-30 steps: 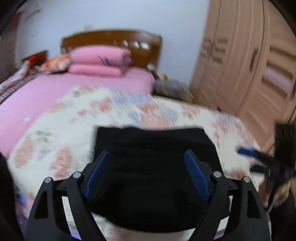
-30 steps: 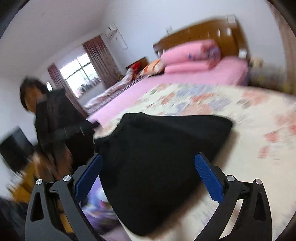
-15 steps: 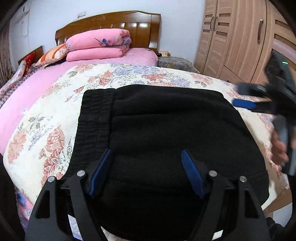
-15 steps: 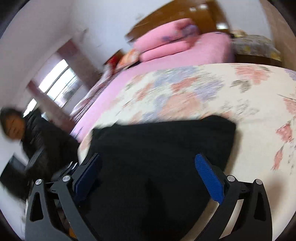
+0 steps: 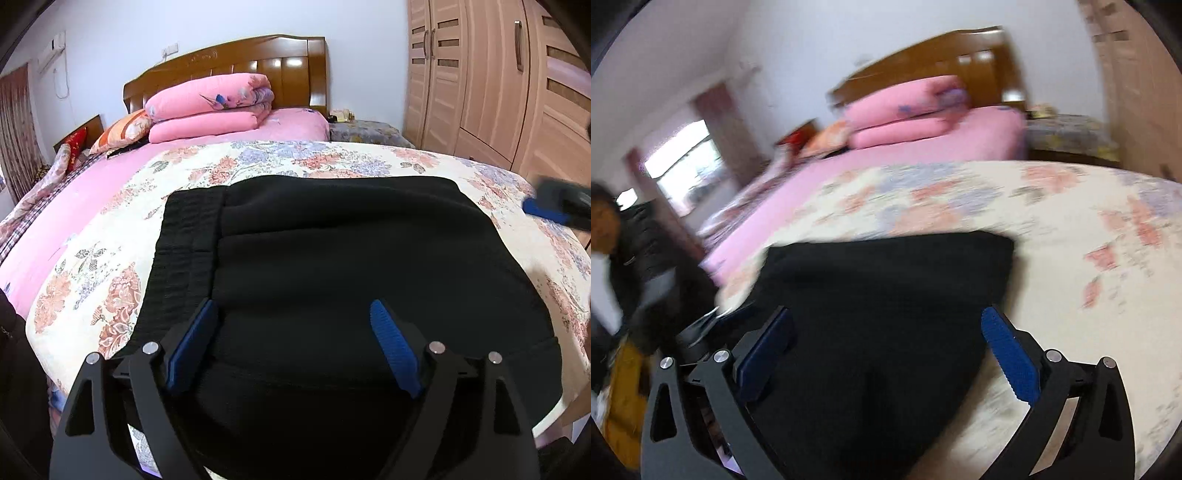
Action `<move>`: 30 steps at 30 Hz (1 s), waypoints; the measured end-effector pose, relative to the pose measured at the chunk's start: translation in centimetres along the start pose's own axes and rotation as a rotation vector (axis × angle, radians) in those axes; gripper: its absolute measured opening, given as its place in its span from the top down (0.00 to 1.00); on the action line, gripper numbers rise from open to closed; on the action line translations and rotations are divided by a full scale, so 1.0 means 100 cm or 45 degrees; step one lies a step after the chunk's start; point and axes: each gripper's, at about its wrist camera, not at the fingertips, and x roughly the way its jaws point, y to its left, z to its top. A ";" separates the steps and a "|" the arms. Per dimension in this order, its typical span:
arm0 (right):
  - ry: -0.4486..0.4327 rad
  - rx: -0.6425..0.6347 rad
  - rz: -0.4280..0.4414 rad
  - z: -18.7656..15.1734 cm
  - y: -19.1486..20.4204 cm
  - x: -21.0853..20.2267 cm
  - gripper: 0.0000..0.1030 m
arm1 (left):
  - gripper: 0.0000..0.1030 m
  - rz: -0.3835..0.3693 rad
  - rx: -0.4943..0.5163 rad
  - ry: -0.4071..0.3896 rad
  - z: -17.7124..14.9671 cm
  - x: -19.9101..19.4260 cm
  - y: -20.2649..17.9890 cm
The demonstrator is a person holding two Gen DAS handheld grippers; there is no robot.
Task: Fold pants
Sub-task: 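Press the folded pants flat with both open tools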
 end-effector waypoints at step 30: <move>0.296 -0.507 -0.241 -0.090 0.066 0.026 0.04 | 0.12 -0.054 -0.080 -0.052 -0.008 -0.039 0.003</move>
